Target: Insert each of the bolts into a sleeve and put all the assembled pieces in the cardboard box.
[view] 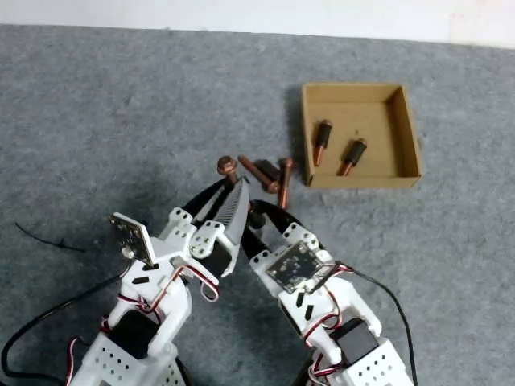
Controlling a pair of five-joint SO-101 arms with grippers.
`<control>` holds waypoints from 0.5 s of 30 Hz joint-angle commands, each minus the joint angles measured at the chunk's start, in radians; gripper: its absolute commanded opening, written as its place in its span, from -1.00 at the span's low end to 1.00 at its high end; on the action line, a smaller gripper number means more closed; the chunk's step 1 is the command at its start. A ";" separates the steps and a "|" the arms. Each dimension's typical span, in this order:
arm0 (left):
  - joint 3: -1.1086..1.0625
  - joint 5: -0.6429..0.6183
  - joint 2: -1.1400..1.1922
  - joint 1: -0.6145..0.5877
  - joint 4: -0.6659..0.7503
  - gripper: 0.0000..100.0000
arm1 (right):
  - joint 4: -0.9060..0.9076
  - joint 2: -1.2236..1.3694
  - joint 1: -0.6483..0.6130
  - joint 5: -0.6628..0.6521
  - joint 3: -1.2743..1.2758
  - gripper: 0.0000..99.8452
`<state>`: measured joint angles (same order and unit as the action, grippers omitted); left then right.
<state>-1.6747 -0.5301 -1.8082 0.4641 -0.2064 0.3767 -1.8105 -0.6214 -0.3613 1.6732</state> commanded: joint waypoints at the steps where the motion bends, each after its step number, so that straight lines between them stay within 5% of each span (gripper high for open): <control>1: -0.022 0.006 -0.008 0.019 -0.014 -0.99 | -0.002 -0.030 0.053 0.026 0.101 -0.99; 15: -0.022 0.008 -0.008 0.065 -0.057 -0.99 | -0.002 -0.030 0.081 0.029 0.088 -0.99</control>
<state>-1.6747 -0.5317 -1.8098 0.5010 -0.2509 0.3782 -1.8105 -0.5692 -0.3429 1.6732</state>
